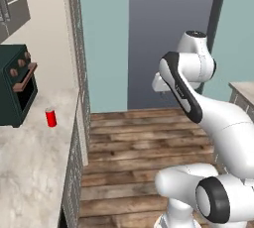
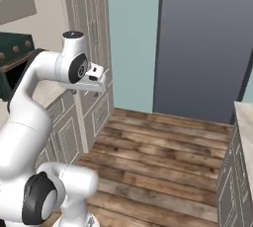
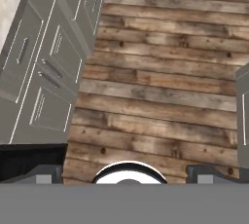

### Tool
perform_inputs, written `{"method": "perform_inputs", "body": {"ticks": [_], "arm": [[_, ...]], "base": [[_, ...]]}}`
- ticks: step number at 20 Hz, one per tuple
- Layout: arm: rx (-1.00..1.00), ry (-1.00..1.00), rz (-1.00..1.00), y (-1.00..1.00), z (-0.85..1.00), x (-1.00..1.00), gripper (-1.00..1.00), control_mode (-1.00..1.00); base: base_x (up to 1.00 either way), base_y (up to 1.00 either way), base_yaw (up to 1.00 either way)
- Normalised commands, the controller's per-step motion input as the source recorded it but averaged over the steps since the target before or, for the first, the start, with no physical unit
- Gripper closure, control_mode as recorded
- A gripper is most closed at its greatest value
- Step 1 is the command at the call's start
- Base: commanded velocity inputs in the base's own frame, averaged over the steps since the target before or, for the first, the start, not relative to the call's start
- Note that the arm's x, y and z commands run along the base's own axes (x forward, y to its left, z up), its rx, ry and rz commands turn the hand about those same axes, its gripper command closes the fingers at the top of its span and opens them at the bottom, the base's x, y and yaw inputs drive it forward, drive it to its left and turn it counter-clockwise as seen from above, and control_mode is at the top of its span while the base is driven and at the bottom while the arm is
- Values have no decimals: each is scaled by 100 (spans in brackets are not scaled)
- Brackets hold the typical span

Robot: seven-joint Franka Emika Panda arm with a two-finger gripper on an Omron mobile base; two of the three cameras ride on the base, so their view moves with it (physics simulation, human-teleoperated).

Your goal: Four empty soda cans are scattered around the kitchen. Gather all the cans and cluster them next to the stove for recycling.

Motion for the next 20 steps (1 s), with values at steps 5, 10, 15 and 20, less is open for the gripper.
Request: {"method": "perform_inputs", "body": {"ticks": [5,10,15,20], "arm": [[0,0,0,0,0,0,-100,100],[0,0,0,0,0,0,-100,100],[0,0,0,0,0,0,-100,100],[0,0,0,0,0,0,-100,100]], "base": [[64,-33,16],[60,-27,29],[49,-19,51],[35,-6,74]]}}
